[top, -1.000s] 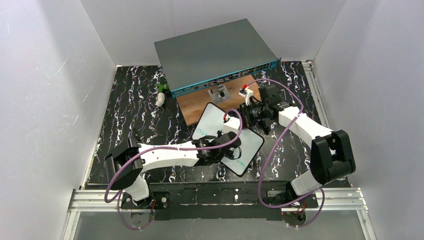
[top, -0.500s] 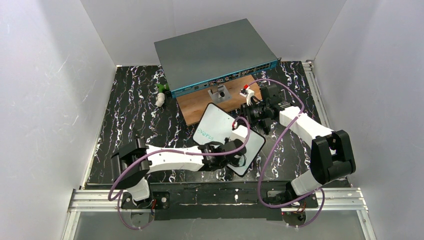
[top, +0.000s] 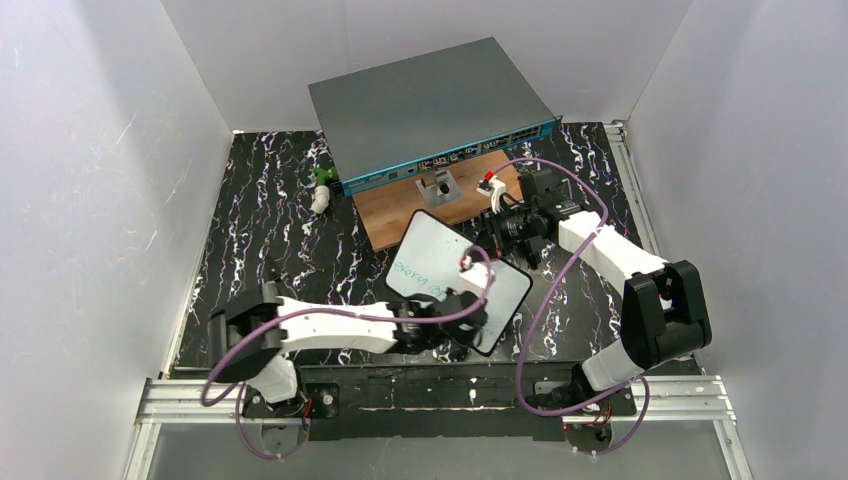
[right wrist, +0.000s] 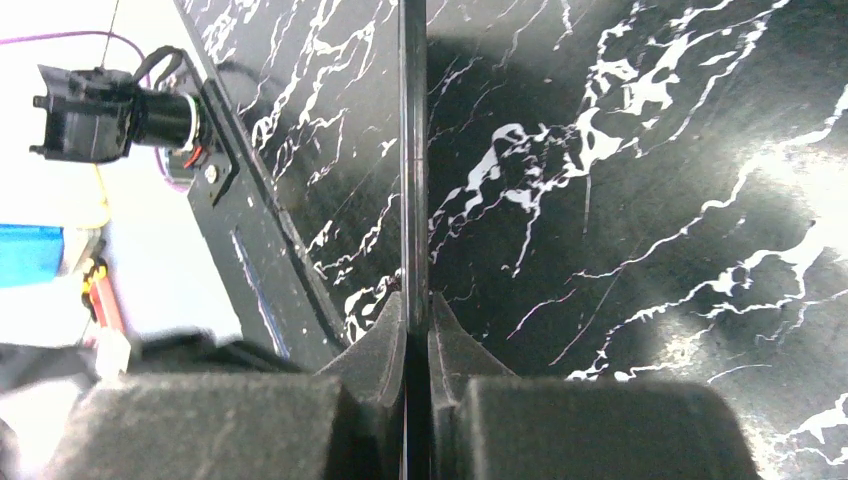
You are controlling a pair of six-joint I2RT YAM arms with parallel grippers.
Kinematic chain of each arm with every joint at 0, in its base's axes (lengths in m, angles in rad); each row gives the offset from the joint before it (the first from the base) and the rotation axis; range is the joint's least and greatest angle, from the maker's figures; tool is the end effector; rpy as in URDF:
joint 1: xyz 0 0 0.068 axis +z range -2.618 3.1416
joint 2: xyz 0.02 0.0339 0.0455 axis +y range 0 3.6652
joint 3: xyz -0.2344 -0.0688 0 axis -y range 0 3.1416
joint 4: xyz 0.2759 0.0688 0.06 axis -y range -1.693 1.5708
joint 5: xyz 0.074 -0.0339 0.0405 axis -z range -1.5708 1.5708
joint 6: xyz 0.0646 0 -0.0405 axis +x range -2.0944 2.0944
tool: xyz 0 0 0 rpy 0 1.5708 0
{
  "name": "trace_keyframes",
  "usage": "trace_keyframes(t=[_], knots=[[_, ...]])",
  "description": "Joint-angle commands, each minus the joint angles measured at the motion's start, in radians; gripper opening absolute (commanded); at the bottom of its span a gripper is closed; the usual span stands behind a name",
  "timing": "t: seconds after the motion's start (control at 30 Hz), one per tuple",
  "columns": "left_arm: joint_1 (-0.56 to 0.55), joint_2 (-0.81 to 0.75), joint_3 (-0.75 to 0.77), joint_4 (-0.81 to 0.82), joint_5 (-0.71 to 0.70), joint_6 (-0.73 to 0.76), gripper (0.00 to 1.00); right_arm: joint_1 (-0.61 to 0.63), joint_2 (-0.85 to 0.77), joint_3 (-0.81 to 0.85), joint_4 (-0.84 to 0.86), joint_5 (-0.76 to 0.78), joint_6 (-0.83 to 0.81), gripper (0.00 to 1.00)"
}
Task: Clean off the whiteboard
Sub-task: Erase the whiteboard at the center of the board.
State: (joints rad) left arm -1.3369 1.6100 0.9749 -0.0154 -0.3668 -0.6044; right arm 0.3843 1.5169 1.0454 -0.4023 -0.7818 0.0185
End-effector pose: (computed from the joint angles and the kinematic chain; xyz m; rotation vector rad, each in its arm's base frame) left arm 0.1138 -0.3777 0.1510 0.6121 2.1730 -0.6840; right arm 0.3142 0.1762 0.1838 -0.7837 2.2766 1.1345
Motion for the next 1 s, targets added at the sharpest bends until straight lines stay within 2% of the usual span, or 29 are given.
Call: trace_keyframes(t=[0.0, 0.1, 0.23, 0.43, 0.67, 0.97], knots=[[0.087, -0.275, -0.102, 0.009, -0.093, 0.032, 0.00, 0.018, -0.028, 0.052, -0.176, 0.015, -0.215, 0.01], [0.148, -0.414, -0.218, 0.009, -0.101, 0.038, 0.00, 0.018, -0.027, 0.079, -0.255, -0.003, -0.326, 0.01], [0.158, -0.565, -0.411, 0.063, -0.179, 0.037, 0.00, 0.016, -0.032, 0.101, -0.315, -0.003, -0.403, 0.01], [0.159, -0.659, -0.556, 0.097, -0.347, 0.044, 0.00, 0.010, -0.035, 0.123, -0.376, -0.010, -0.477, 0.01], [0.176, -0.578, -0.590, 0.240, -0.493, 0.133, 0.00, -0.003, -0.038, 0.128, -0.394, -0.024, -0.494, 0.01], [0.186, -0.360, -0.576, 0.526, -0.442, 0.237, 0.00, -0.013, -0.032, 0.127, -0.382, -0.058, -0.470, 0.01]])
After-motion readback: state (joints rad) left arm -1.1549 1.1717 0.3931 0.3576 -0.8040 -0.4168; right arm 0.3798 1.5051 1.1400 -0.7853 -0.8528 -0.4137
